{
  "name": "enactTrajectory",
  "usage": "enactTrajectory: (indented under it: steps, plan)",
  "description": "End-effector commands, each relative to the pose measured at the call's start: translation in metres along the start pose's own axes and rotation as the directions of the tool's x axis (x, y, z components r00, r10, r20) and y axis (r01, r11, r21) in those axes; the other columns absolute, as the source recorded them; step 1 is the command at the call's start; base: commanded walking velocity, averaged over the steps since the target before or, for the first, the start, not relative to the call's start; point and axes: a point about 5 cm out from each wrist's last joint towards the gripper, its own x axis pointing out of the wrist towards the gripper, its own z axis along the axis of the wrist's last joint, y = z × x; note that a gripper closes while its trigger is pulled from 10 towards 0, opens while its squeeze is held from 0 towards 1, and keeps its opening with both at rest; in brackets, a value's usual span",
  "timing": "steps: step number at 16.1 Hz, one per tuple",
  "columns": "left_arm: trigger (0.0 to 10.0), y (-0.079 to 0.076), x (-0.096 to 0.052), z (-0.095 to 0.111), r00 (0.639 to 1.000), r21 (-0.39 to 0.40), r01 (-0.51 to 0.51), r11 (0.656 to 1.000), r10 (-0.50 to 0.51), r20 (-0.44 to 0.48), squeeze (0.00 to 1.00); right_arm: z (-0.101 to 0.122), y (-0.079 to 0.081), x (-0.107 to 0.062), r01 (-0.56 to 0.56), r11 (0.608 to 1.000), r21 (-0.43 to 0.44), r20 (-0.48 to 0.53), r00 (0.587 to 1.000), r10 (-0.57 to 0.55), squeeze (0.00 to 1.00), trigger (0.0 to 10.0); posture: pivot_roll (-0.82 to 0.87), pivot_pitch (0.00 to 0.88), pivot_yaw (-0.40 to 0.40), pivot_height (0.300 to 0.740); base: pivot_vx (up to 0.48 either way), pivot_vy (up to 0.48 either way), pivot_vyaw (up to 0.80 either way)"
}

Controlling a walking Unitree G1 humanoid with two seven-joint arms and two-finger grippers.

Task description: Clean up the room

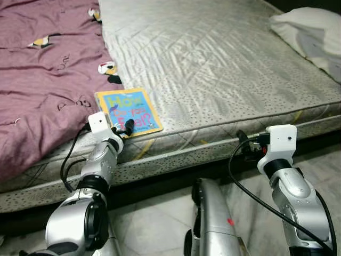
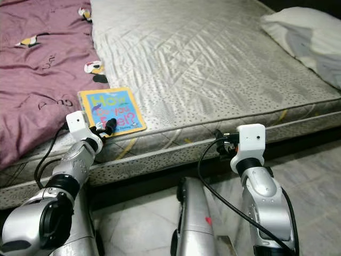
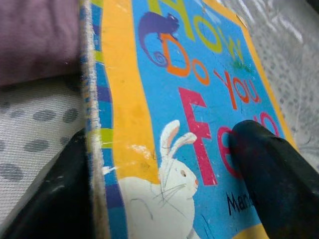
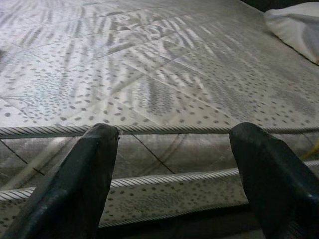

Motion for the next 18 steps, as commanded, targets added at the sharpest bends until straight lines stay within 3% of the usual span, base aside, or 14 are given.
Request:
enactTrajectory:
  steps: [1, 9, 13, 15, 18]
  plan:
    - [0.0, -0.003, 0.0, -0.008, 0.999, -0.041, 0.006, 0.999, -0.008, -0.043, 0.0, 0.007, -0.004, 0.002, 0.012, 1.0, 0.0, 0.024, 1.0, -0.012, 0.0, 10.0, -0.23, 0.026, -0.087, 0.461, 0.0, 0.0, 0.0]
    - [0.0, 0.0, 0.002, 0.002, 0.999, -0.093, 0.045, 0.995, -0.046, -0.009, 0.0, 0.01, 0.002, 0.012, 0.003, 1.0, 0.019, 0.049, 0.999, -0.004, 0.0, 10.0, -0.2, 0.0, -0.065, 0.461, 0.0, 0.0, 0.0]
    - [0.0, -0.006, 0.001, 0.014, 0.991, 0.025, 0.055, 0.998, -0.058, 0.118, 0.0, 0.007, 0.014, 0.026, -0.02, 0.999, 0.048, 0.066, 0.998, 0.017, 0.0, 10.0, -0.12, 0.0, -0.065, 0.461, 0.0, 0.0, 0.0]
    - [0.0, -0.004, 0.0, 0.016, 0.989, 0.036, 0.048, 0.998, -0.053, 0.136, 0.0, 0.007, 0.02, 0.03, -0.031, 0.998, 0.059, 0.073, 0.997, 0.027, 0.0, 10.0, -0.1, 0.0, -0.061, 0.461, 0.0, 0.0, 0.0]
    - [0.0, 0.0, -0.004, 0.038, 0.963, 0.087, 0.036, 0.996, -0.057, 0.262, 0.0, 0.005, 0.032, 0.04, -0.04, 0.995, 0.091, 0.086, 0.996, 0.032, 0.0, 10.0, -0.06, 0.0, -0.041, 0.461, 0.0, 0.0, 0.0]
